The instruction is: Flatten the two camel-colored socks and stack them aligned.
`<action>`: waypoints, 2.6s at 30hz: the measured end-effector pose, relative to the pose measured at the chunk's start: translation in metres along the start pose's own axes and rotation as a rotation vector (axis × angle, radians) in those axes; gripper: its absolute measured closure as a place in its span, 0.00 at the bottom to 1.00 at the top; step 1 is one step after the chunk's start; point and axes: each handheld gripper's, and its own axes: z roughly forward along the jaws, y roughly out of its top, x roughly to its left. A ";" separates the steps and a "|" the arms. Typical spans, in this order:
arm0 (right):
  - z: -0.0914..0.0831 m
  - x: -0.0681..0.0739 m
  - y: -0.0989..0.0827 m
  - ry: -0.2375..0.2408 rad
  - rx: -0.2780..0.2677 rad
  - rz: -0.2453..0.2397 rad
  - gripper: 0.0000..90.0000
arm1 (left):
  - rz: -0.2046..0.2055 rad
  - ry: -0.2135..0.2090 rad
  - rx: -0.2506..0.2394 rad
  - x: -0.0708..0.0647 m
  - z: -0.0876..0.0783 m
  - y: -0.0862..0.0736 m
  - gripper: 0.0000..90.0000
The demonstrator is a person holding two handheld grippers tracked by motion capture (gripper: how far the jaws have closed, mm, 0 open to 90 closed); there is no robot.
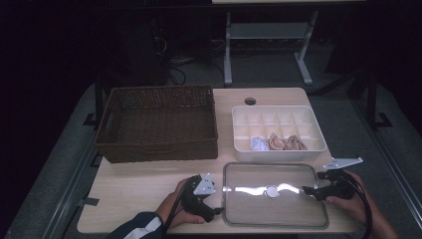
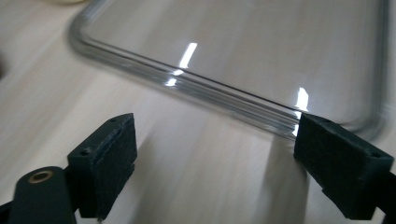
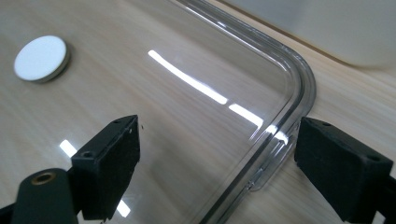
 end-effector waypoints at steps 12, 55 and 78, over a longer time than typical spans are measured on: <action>0.017 0.026 0.011 0.025 -0.039 -0.047 0.15 | -0.225 0.027 -0.015 0.008 -0.016 -0.011 0.15; 0.022 0.032 0.004 -0.002 -0.119 -0.029 0.12 | -1.149 -0.140 -0.501 0.018 0.000 -0.032 0.29; 0.022 0.028 0.002 0.051 -0.150 -0.014 0.12 | -0.902 -0.197 -0.309 0.011 0.007 -0.016 0.60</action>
